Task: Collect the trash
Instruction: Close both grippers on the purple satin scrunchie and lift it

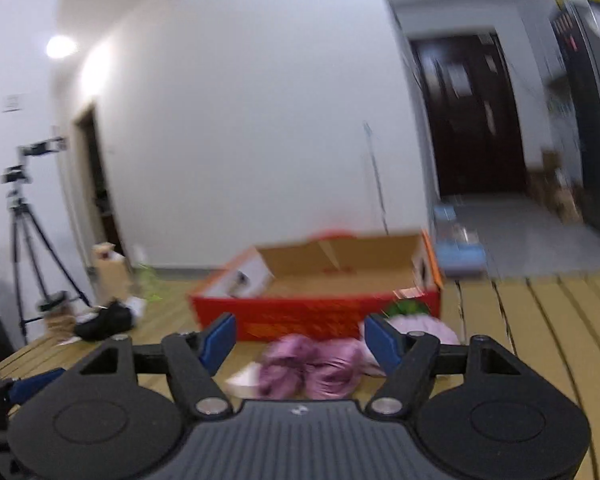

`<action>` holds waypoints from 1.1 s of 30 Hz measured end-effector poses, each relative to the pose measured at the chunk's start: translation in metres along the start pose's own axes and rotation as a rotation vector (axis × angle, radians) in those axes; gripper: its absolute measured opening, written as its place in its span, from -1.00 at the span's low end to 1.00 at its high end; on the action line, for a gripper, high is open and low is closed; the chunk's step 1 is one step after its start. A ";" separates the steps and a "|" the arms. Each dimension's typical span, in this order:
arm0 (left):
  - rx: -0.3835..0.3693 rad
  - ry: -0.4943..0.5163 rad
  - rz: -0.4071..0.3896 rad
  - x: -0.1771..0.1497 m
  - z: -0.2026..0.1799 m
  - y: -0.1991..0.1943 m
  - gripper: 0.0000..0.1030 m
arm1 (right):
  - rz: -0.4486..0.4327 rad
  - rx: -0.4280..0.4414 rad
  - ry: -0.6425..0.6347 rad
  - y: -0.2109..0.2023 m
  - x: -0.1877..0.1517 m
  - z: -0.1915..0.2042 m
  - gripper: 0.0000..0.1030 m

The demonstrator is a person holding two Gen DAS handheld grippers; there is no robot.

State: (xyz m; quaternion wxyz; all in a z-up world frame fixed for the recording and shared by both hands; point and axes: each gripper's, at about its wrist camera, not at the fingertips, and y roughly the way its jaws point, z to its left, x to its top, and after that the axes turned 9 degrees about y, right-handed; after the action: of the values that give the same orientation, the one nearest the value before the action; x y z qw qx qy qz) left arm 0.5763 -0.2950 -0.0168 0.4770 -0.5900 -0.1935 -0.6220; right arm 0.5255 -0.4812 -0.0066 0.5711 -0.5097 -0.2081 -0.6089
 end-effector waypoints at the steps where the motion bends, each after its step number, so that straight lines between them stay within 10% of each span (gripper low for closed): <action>1: -0.011 -0.018 0.018 -0.002 -0.004 0.015 0.21 | 0.031 -0.008 0.032 0.015 0.002 -0.011 0.19; 10: -0.197 -0.202 0.146 -0.011 -0.009 0.088 -0.02 | 0.218 -0.037 0.245 0.087 -0.016 -0.058 0.01; 14: -0.274 -0.288 0.195 -0.012 -0.003 0.100 -0.74 | 0.232 -0.007 0.250 0.090 -0.019 -0.061 -0.26; 21: -0.322 -0.315 0.160 -0.008 -0.009 0.097 -0.98 | 0.234 0.050 0.255 0.088 -0.018 -0.058 -0.76; 33: -0.230 -0.260 0.004 0.021 0.053 -0.052 -0.99 | 0.156 0.291 0.101 -0.001 0.000 0.027 -0.80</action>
State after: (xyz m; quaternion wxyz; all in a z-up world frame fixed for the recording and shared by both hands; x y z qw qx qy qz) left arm 0.5656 -0.2357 0.0309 0.3786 -0.7165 -0.1796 -0.5576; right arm 0.5353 -0.4579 0.0040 0.6941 -0.4050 -0.2252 -0.5510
